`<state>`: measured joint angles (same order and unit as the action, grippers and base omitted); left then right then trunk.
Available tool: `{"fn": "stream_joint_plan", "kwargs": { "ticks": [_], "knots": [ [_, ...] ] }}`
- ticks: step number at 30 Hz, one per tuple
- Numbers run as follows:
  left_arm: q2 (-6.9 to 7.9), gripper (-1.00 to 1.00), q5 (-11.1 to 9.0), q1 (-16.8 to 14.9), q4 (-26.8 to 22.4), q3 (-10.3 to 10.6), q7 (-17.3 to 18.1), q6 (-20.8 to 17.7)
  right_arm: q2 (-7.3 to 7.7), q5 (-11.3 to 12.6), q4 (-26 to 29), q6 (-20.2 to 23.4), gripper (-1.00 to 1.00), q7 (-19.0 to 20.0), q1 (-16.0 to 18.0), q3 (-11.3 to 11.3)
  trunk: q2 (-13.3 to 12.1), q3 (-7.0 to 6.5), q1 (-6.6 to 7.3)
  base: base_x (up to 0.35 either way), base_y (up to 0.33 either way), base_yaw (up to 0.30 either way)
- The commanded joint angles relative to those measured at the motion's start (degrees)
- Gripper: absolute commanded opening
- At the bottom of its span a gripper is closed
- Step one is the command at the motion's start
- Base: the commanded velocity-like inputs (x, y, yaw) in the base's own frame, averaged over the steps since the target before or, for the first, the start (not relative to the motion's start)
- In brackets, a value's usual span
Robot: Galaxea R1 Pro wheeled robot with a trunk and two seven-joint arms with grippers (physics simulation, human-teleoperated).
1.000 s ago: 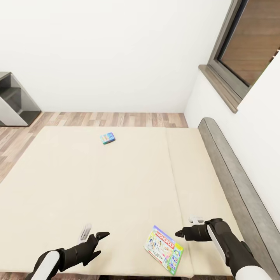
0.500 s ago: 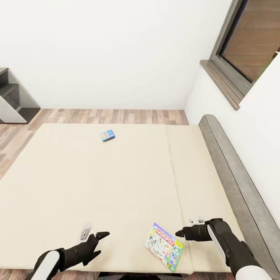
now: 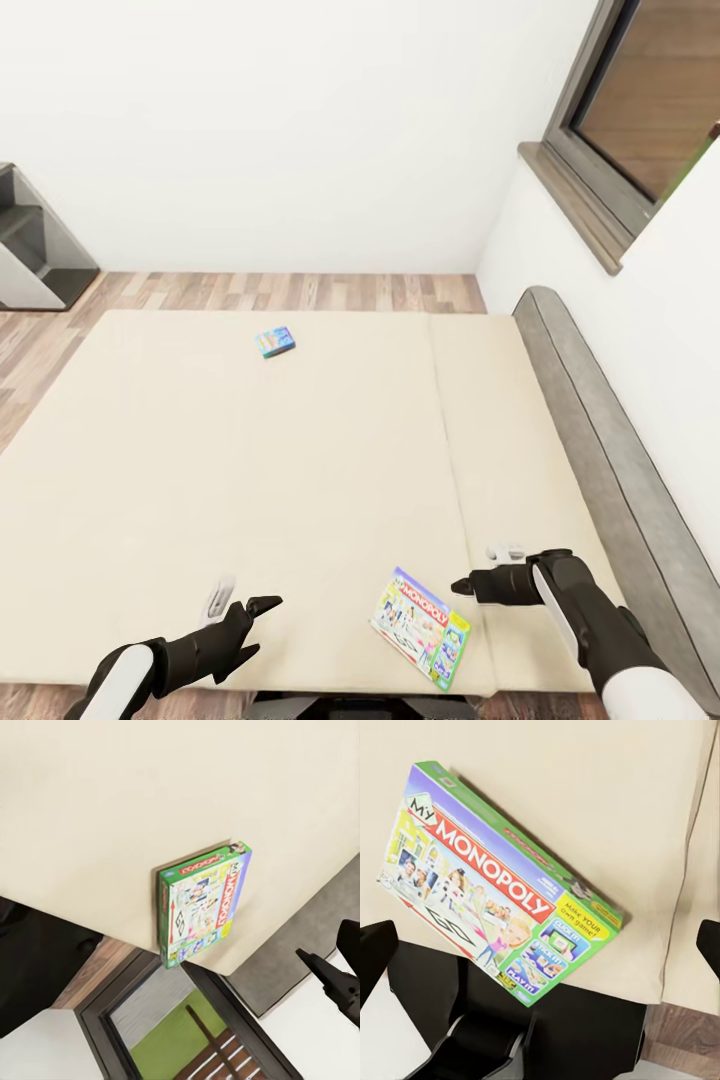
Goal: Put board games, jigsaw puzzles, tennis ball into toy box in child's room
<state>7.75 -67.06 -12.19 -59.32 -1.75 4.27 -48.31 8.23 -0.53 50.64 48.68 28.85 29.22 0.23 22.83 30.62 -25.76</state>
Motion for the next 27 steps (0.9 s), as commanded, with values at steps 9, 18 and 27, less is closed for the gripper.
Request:
{"fn": "stream_joint_plan", "kwargs": {
  "ticks": [9,18,27],
  "knots": [
    [-0.01,1.00,0.35,-0.04,-0.89,0.01,0.33,-0.29,-0.02,-0.05,-0.76,-2.56,1.00,0.17,0.88,-0.66,0.09,0.91,-0.03,0.000,0.000,0.000],
    [-0.01,1.00,0.31,-0.06,-1.70,-0.07,0.33,-0.29,-0.05,-0.01,-2.14,-4.81,1.00,0.16,1.09,-0.85,0.09,1.75,-0.03,0.000,0.000,0.000],
    [-0.01,1.00,0.27,-0.03,-2.37,-0.21,0.37,-0.29,-0.09,0.00,-2.77,-5.69,1.00,0.16,1.16,-0.92,0.09,2.59,-0.03,0.000,0.000,0.000]
  ]
}}
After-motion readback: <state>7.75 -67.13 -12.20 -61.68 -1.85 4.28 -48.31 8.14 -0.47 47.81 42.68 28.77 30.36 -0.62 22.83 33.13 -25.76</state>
